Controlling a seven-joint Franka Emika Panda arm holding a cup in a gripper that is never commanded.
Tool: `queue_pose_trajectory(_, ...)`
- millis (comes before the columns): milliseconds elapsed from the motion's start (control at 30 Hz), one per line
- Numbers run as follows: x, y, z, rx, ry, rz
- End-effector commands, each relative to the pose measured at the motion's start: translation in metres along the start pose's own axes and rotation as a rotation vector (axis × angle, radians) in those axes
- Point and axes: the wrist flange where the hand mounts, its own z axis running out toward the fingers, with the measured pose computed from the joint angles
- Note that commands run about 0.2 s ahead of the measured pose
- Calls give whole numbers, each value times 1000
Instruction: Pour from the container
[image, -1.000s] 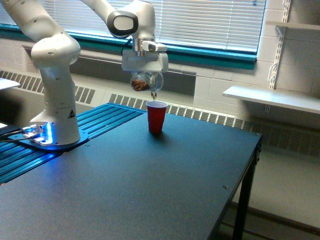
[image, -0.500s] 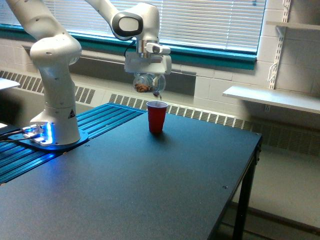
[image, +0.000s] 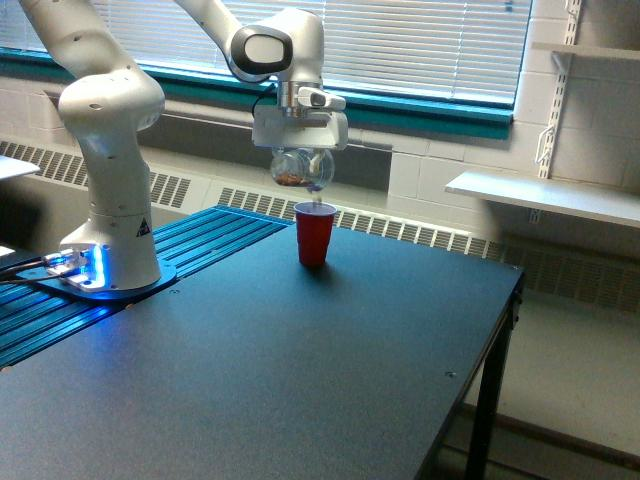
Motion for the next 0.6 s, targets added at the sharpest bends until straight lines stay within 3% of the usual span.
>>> queue_pose_trajectory(33, 6, -2, -4, -11, 10, -11)
queue_pose_trajectory(600, 7, -1, -4, -39, -11, -46)
